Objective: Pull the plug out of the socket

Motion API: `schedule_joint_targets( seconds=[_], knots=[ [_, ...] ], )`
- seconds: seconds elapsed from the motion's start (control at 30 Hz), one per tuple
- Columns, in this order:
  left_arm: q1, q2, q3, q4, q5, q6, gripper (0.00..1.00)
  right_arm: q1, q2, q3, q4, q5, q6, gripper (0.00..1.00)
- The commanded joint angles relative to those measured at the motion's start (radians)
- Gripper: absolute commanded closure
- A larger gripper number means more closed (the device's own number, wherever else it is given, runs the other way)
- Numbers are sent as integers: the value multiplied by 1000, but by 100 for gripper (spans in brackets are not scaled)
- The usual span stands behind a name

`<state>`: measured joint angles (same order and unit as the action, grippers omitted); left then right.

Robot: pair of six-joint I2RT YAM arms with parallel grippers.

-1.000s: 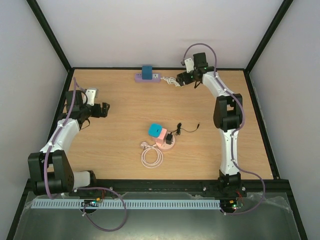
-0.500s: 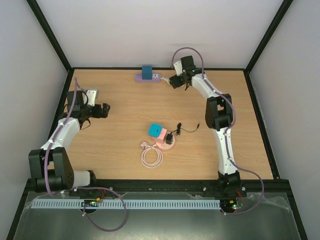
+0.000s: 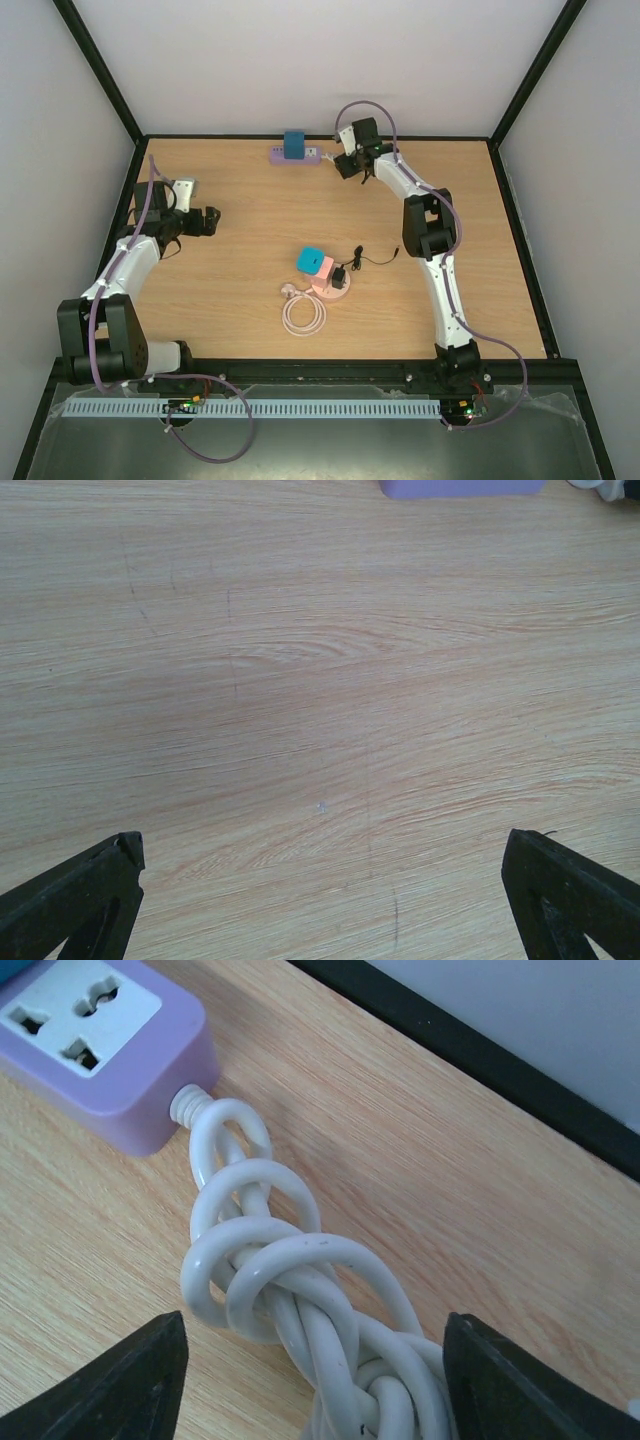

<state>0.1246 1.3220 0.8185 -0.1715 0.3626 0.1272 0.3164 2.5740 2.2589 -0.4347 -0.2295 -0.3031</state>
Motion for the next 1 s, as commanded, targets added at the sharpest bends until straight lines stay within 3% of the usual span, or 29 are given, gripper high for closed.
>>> schedule_joint_targets(
  seconds=[0.0, 0.3, 0.57, 0.73, 0.97],
  knots=[
    [-3, 3, -3, -9, 17, -1, 0, 14, 26, 33, 11, 17, -4, 35],
    [-3, 1, -1, -18, 27, -1, 0, 28, 27, 27, -35, 26, -41, 49],
    [-3, -3, -1, -18, 32, -1, 0, 29, 58, 29, -23, 124, -63, 38],
    [-3, -7, 1, -24, 40, -2, 0, 29, 70, 29, -3, 187, -68, 37],
    [-3, -8, 2, -29, 52, -1, 0, 29, 70, 25, -33, 182, -101, 52]
  ],
)
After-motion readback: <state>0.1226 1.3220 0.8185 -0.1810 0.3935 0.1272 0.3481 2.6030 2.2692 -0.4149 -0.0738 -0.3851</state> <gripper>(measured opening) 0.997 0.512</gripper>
